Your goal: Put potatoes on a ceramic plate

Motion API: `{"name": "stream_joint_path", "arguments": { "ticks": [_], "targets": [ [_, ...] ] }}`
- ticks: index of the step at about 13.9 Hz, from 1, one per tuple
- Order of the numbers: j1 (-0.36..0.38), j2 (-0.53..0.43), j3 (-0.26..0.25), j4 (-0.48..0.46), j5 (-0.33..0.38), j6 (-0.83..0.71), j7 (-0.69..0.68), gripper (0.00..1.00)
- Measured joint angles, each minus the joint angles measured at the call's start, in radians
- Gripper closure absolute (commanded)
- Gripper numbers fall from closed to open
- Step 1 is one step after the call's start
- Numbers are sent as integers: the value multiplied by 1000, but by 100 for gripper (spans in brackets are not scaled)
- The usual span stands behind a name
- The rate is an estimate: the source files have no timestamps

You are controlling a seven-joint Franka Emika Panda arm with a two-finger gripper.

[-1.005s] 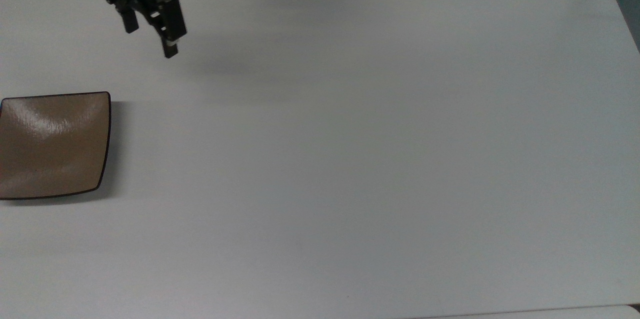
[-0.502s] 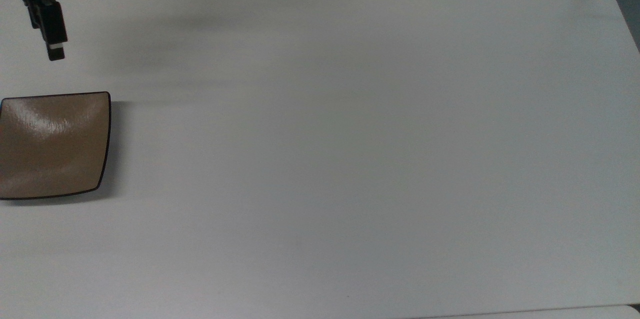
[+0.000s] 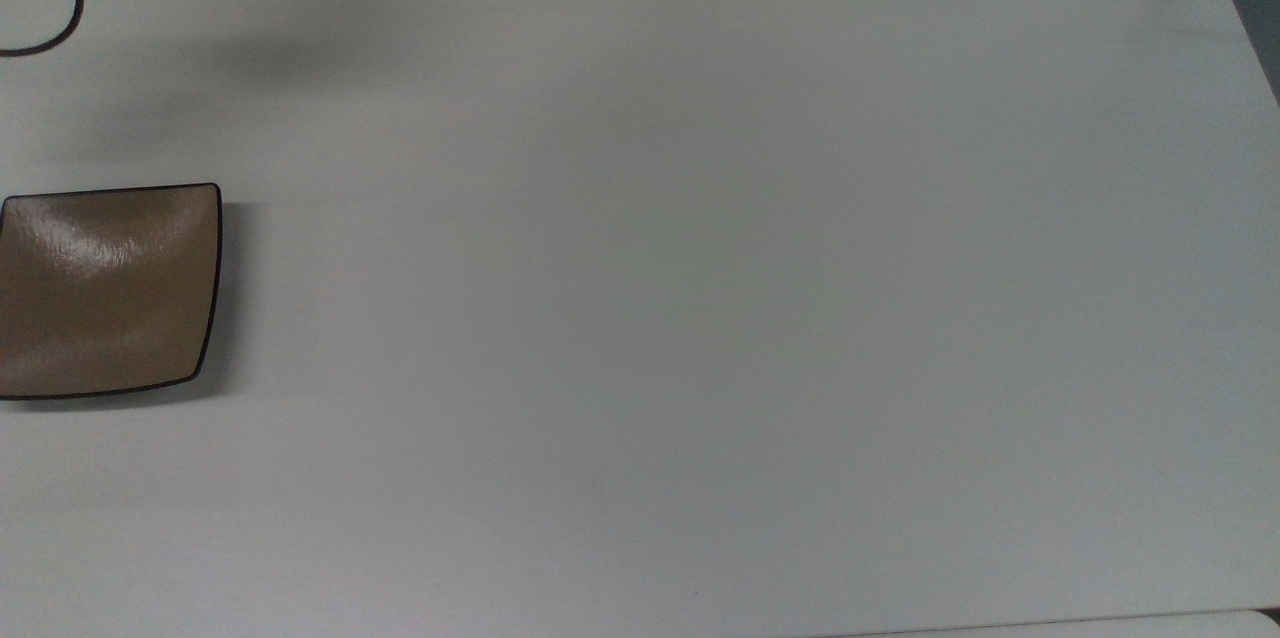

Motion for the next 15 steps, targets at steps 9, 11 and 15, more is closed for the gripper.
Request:
{"name": "stream_joint_path", "arguments": {
  "ticks": [9, 11, 15],
  "targets": [
    [-164, 332, 163, 245, 0, 215, 3, 0],
    [-167, 366, 164, 263, 0, 250, 3, 0],
    [-167, 415, 168, 275, 0, 301, 3, 0]
  ]
}}
